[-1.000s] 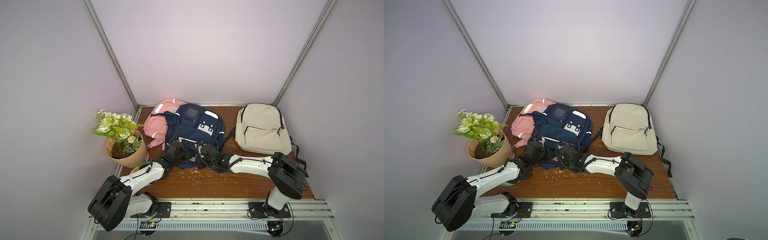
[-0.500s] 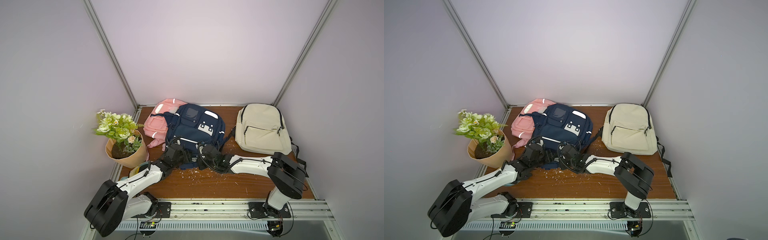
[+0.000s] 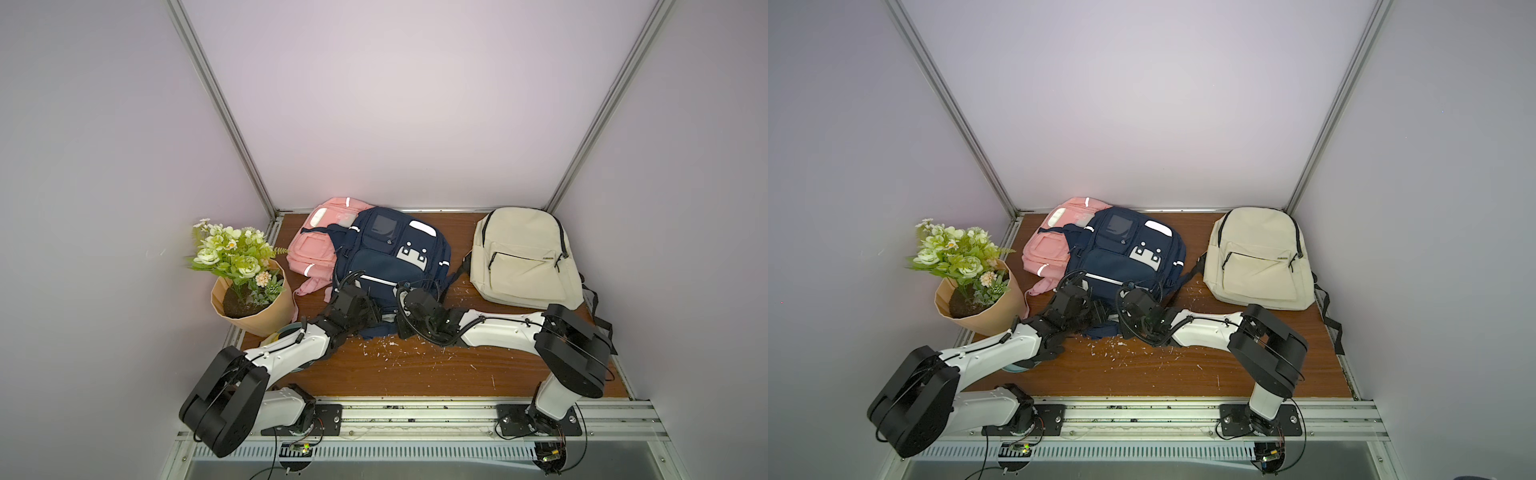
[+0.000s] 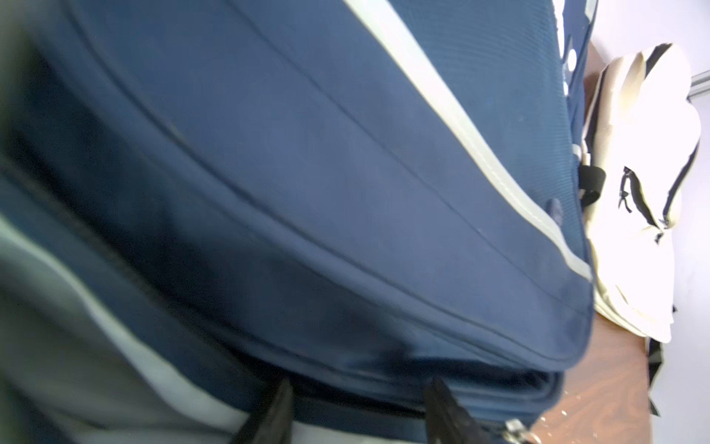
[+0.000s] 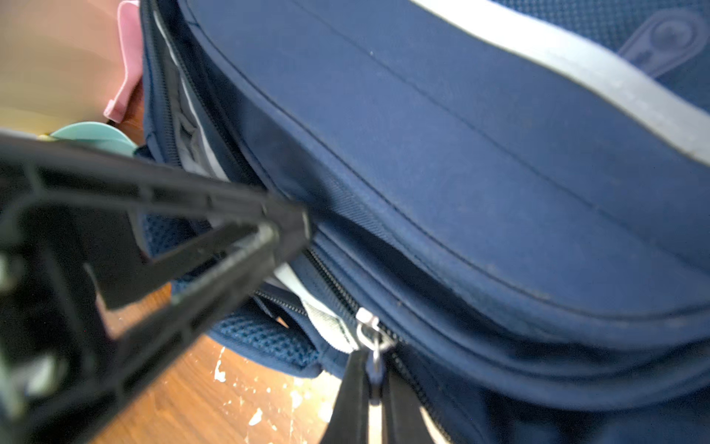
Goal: Zip up the backpack
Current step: Zip the zipper on the backpack.
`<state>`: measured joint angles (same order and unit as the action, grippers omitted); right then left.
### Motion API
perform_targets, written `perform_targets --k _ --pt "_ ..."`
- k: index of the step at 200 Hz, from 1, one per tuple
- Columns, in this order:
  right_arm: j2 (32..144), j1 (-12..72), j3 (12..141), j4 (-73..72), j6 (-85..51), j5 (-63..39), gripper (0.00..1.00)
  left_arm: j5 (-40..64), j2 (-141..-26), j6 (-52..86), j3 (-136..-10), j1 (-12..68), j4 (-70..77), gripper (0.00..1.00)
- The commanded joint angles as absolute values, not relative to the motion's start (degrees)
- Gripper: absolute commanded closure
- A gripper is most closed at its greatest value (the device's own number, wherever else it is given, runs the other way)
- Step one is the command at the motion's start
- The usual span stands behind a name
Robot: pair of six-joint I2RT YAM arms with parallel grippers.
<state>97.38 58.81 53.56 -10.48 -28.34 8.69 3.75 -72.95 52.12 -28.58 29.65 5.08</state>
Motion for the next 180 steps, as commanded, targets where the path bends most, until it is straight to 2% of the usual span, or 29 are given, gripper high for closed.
perform_targets --k 1,30,83,130,180 --pt "95.2 60.0 54.0 -15.6 -26.6 9.2 1.0 -0.4 -74.7 51.0 -29.0 26.6 0.2 0.55" --pt "93.6 60.0 52.5 -14.8 -25.6 11.1 1.0 -3.6 -73.7 50.4 -30.1 25.6 -1.5 0.76" --pt "90.8 56.9 47.9 -13.5 -26.9 12.5 1.0 -7.6 -68.8 49.5 -30.4 23.9 -5.3 1.0" --pt "88.3 52.9 45.1 -12.0 -27.9 12.9 1.0 -7.4 -65.0 47.4 -30.3 19.6 -7.4 1.0" --pt "89.2 52.3 46.4 -12.5 -27.8 11.7 1.0 -5.9 -64.2 46.5 -30.7 19.4 -7.0 1.0"
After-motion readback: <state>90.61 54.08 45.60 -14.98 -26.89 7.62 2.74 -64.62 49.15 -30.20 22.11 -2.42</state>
